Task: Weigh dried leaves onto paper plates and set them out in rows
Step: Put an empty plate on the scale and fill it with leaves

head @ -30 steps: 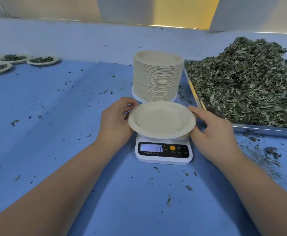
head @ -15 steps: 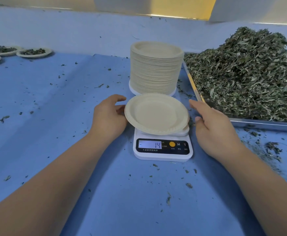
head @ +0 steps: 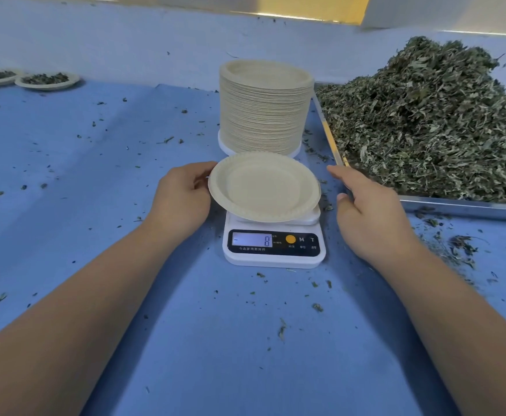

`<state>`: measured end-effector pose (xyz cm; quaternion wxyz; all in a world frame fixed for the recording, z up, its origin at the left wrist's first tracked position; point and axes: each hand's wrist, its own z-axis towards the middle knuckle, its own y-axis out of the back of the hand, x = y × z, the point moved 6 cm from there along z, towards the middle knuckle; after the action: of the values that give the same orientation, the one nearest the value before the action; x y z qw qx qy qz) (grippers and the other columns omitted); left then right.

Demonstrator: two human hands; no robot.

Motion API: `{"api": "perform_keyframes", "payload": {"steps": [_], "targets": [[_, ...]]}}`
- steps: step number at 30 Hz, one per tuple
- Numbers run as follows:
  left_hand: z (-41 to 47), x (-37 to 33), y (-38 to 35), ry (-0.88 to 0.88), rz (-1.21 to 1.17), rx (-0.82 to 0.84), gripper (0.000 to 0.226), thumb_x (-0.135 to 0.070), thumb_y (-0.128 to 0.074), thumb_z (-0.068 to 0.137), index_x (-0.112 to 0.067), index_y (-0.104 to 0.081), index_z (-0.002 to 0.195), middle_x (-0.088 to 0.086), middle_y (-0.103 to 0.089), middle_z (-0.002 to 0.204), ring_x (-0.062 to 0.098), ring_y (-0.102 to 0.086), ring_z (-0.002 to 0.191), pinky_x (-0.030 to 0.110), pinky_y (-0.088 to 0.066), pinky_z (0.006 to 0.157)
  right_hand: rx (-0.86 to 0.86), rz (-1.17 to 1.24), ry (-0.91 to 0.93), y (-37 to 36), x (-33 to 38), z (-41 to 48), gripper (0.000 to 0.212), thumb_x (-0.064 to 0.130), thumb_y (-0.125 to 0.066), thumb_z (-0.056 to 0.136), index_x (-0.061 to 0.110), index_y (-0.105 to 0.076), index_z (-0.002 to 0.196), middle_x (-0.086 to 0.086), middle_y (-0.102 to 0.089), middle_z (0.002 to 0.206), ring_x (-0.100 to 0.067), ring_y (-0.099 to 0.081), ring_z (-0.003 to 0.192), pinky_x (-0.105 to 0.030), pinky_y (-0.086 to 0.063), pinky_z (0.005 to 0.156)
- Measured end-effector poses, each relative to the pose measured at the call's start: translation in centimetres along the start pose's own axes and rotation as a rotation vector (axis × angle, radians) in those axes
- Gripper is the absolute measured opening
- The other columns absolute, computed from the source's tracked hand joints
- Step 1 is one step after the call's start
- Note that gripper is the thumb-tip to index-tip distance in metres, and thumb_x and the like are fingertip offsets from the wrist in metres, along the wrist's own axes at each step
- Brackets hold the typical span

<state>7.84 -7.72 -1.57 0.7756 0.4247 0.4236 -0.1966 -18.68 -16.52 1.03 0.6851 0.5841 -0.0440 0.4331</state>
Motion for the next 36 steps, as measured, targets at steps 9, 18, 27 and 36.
{"api": "perform_keyframes", "payload": {"steps": [9,18,27,36], "targets": [[0.2,0.5,-0.3,-0.015,-0.029,0.032,0.047,-0.007,-0.039,0.098,-0.037,-0.073,0.108,-0.010,-0.076,0.098,0.012,-0.063,0.088,0.029,-0.049,0.087,-0.035,0.008,0.023,-0.1,-0.3,0.3,0.052,0.003,-0.045,0.101,0.020,-0.048,0.149,0.020,-0.043,0.075,0.001,-0.039,0.064,-0.017,-0.033,0.058],[0.4,1.1,-0.2,0.042,-0.028,0.046,0.033,-0.007,-0.038,0.095,-0.014,-0.069,0.103,0.023,-0.068,0.100,0.014,-0.049,0.085,0.047,-0.053,0.089,-0.043,-0.018,0.042,-0.2,-0.3,0.3,0.050,0.008,-0.050,0.100,0.023,-0.050,0.148,0.002,-0.053,0.061,-0.006,-0.047,0.052,-0.018,-0.034,0.052],[-0.4,-0.4,-0.2,-0.001,0.020,0.070,0.051,-0.011,-0.038,0.101,-0.044,-0.075,0.113,-0.002,-0.076,0.103,0.028,-0.066,0.106,0.047,-0.055,0.097,-0.048,-0.023,0.051,-0.2,-0.4,0.3,0.049,0.007,-0.052,0.098,0.022,-0.053,0.145,0.001,-0.050,0.058,-0.003,-0.049,0.054,-0.009,-0.032,0.050],[-0.2,-0.3,-0.2,-0.023,0.027,0.057,0.051,-0.009,-0.037,0.101,-0.041,-0.075,0.114,-0.011,-0.077,0.099,0.019,-0.068,0.100,0.042,-0.056,0.096,-0.057,-0.026,0.035,-0.3,-0.9,0.5,0.048,0.009,-0.051,0.098,0.026,-0.054,0.143,-0.007,-0.057,0.061,-0.004,-0.048,0.048,-0.020,-0.038,0.050]]}}
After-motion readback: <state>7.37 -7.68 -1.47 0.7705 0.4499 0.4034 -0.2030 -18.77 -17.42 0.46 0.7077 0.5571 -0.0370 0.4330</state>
